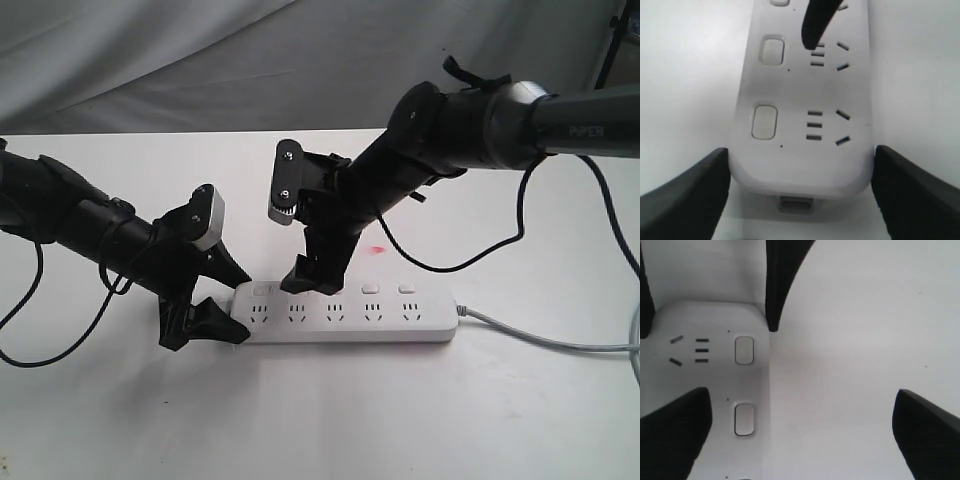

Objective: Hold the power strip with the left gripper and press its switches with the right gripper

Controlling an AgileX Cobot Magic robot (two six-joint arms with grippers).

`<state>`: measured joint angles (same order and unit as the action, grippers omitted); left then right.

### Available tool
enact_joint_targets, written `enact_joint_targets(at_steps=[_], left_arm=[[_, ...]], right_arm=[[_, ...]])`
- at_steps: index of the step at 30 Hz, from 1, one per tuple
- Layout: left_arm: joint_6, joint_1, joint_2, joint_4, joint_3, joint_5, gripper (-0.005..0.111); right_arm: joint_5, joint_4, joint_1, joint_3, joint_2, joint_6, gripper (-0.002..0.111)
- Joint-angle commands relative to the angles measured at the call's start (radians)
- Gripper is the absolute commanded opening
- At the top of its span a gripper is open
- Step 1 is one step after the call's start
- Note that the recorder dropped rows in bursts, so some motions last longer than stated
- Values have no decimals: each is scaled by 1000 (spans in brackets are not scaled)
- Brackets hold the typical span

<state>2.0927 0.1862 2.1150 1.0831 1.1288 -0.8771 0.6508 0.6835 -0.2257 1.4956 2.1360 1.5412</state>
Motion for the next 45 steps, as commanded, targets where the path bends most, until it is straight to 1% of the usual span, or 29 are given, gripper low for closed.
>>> enact_joint_targets(at_steps=[1, 6, 10, 17, 27, 45], left_arm=[[3, 5, 8, 7, 6, 18, 0], [3, 5, 8, 7, 6, 18, 0], [3, 5, 8, 7, 6, 18, 0], [3, 5, 8, 7, 6, 18, 0], [3, 5, 8, 7, 6, 18, 0], [3, 5, 8, 7, 6, 17, 0]], right_arm=[[8, 18, -3, -4, -25, -9, 89], [4, 5, 1, -4, -25, -39, 89], [20, 10, 40, -4, -25, -54, 89], [102, 14, 119, -6, -25, -55, 89], [93, 17, 124, -6, -23, -46, 89], [42, 4, 124, -6, 52, -29, 89]])
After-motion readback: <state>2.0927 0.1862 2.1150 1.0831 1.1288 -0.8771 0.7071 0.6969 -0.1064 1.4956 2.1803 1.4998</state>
